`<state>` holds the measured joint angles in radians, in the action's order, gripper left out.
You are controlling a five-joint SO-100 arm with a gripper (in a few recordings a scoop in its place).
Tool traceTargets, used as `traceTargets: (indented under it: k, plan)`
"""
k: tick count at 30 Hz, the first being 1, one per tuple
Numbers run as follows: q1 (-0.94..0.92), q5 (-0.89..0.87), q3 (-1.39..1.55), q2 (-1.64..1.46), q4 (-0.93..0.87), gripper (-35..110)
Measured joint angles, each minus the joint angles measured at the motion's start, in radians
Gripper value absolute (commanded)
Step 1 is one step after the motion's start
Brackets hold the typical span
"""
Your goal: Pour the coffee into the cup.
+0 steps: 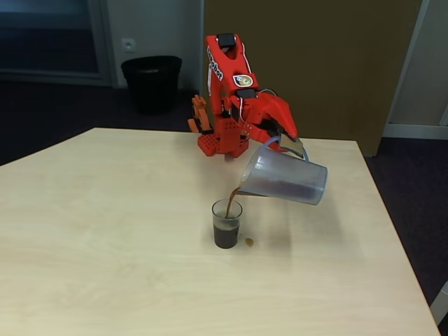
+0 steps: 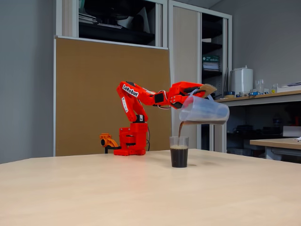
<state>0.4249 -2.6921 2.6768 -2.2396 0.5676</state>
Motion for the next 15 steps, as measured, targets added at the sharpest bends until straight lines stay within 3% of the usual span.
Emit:
traceTargets:
  k: [15]
  plan:
    - [0.0, 0.029, 0.0, 0.0, 0.0, 0]
